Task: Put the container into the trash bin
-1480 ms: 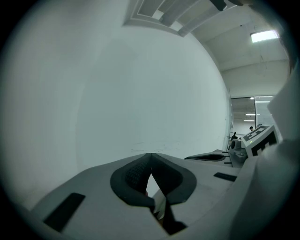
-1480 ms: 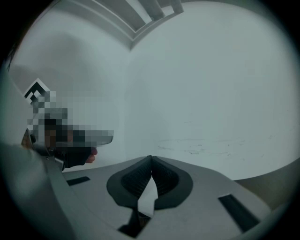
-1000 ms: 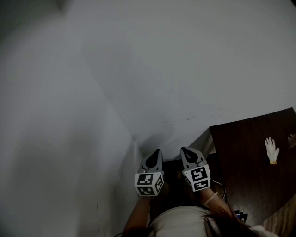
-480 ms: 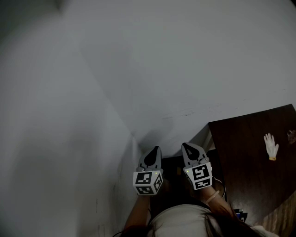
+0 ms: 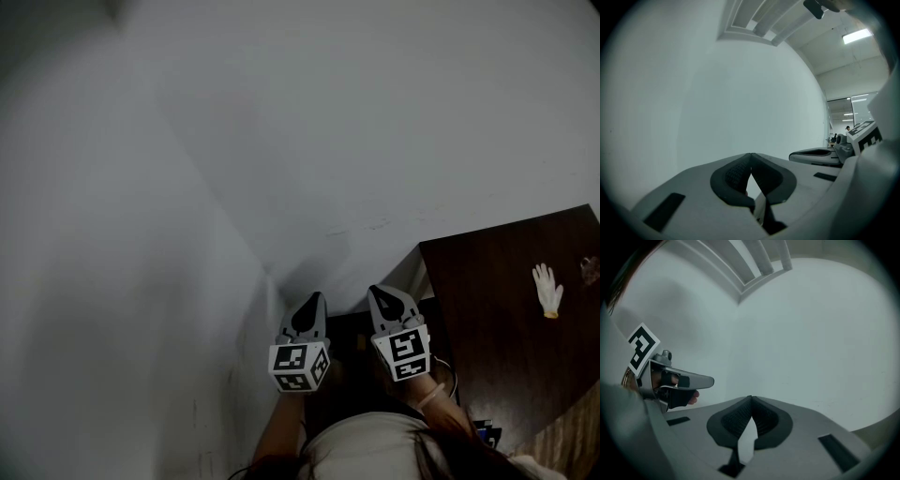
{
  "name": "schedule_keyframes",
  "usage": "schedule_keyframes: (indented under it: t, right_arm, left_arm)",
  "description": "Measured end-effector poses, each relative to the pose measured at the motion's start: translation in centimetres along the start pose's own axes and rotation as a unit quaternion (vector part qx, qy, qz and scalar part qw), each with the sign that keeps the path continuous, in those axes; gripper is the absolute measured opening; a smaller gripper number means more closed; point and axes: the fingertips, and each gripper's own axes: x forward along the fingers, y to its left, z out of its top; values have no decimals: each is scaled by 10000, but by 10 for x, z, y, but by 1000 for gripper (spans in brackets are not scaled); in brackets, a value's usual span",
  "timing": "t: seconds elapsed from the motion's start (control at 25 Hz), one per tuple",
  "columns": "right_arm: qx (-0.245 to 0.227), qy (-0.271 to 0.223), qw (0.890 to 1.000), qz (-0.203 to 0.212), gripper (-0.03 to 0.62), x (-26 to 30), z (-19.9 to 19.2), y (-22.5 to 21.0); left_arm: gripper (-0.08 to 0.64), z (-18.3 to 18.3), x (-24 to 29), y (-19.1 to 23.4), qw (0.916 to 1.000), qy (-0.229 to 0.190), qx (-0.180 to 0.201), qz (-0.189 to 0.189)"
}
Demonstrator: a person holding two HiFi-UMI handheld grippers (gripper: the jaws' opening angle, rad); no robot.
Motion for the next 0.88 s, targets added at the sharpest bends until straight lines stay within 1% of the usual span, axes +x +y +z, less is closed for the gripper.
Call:
schedule_keyframes:
  t: [0.32,0.52,0.72,0.88]
  right_arm:
    - [-13,-52,10000,-54,8,-5,-2,-5]
    - [-16,-107,9999,-35,8,-11,-1,-9]
    - [-37,-101,9999,-91,8,-4,-6,-12]
    - [12,-133,9999,-53,8,-8,-1,-19]
  left_arm:
    - [19,-5,0,-8,10000,-7,10,-46]
    - [20,-3,0,-14,10000,-44,35,-2]
    - [20,-6,6,-10,10000,-75,8,-26]
    - [20,-2,7,-18,10000,-60,36,16]
